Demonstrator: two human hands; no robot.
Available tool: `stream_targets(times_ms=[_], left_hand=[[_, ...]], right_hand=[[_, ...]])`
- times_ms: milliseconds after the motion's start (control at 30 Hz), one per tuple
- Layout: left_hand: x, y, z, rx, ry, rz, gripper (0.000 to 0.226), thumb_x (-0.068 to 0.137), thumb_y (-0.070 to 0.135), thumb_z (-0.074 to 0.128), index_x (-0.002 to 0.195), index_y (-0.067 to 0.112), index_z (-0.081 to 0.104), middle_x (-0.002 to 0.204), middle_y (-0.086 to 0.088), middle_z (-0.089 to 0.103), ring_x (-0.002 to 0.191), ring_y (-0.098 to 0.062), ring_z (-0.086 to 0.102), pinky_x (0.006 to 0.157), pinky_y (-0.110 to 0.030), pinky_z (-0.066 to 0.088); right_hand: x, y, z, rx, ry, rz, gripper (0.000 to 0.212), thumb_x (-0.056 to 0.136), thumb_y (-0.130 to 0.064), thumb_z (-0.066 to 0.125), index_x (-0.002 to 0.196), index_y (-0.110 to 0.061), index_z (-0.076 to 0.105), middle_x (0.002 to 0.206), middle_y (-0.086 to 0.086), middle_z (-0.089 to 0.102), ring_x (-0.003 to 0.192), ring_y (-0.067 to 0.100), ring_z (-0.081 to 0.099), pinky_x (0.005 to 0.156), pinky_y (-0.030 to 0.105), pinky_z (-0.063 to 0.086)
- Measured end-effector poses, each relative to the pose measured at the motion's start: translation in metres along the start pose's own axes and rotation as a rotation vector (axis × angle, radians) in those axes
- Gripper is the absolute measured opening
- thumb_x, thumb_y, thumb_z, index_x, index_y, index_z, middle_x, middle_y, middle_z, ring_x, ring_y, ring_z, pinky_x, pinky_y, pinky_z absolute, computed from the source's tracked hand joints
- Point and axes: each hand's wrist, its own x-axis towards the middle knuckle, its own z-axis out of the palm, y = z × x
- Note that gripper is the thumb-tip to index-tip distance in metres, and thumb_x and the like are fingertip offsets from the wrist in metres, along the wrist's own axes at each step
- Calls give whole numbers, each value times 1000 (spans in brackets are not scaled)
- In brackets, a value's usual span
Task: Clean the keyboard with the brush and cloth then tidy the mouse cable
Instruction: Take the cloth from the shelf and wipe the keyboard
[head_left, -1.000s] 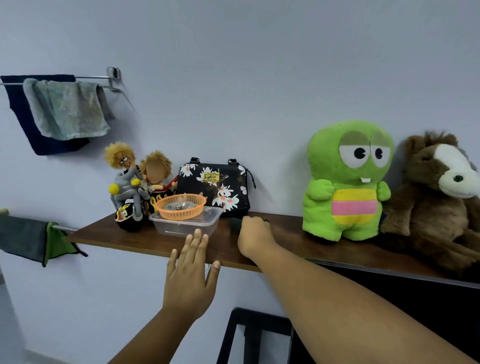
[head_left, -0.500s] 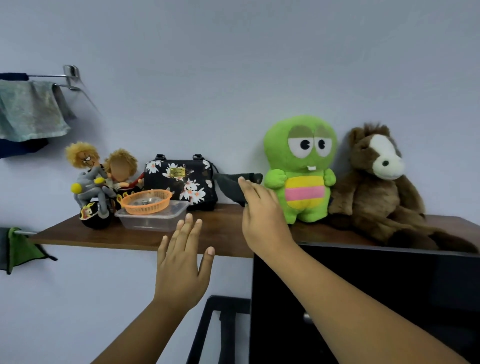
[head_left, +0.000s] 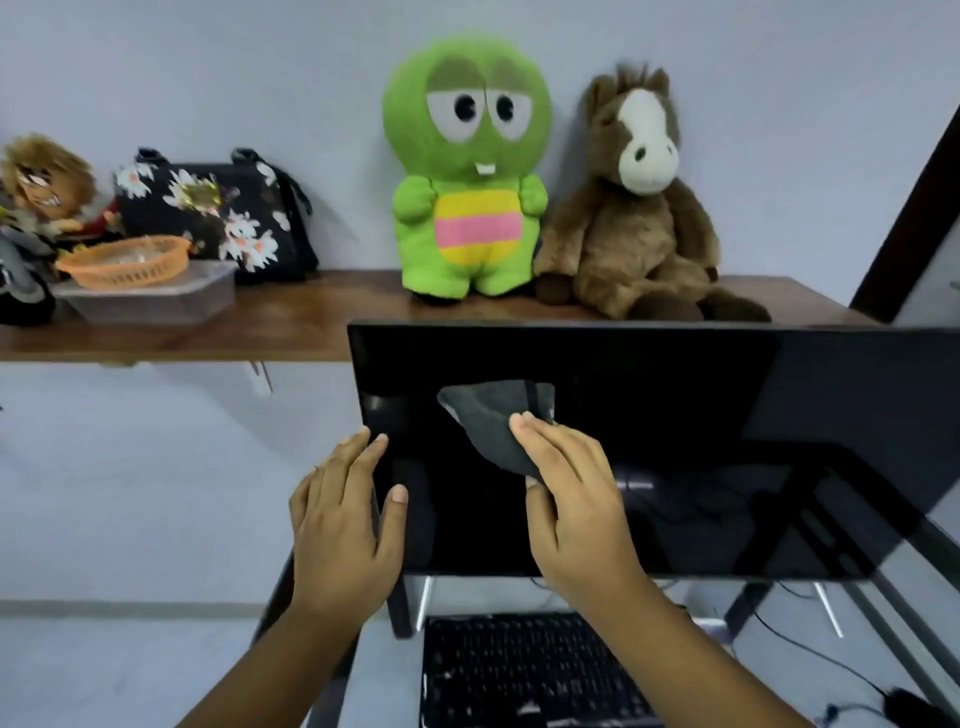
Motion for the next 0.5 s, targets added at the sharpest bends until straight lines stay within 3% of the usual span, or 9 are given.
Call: stream_targets(times_ms=[267, 500], left_hand=[[-97, 13, 54, 31, -184, -182, 48, 95, 41, 37, 137, 21, 49, 143, 5, 47, 135, -12, 39, 109, -30, 20], [-156, -10, 85, 115, -521, -377, 67, 93, 57, 12, 148, 25, 34, 155, 7, 34, 143, -14, 29, 117, -43, 20]], right_hand=[[-130, 54, 12, 39, -279, 275, 52, 90, -5, 48, 141, -18, 51, 134, -7, 54, 126, 13, 45, 110, 25, 36], [-186, 90, 40, -31, -563, 446, 53, 93, -5, 52, 143, -22, 46, 133, -8, 54, 124, 11, 40, 111, 23, 33]])
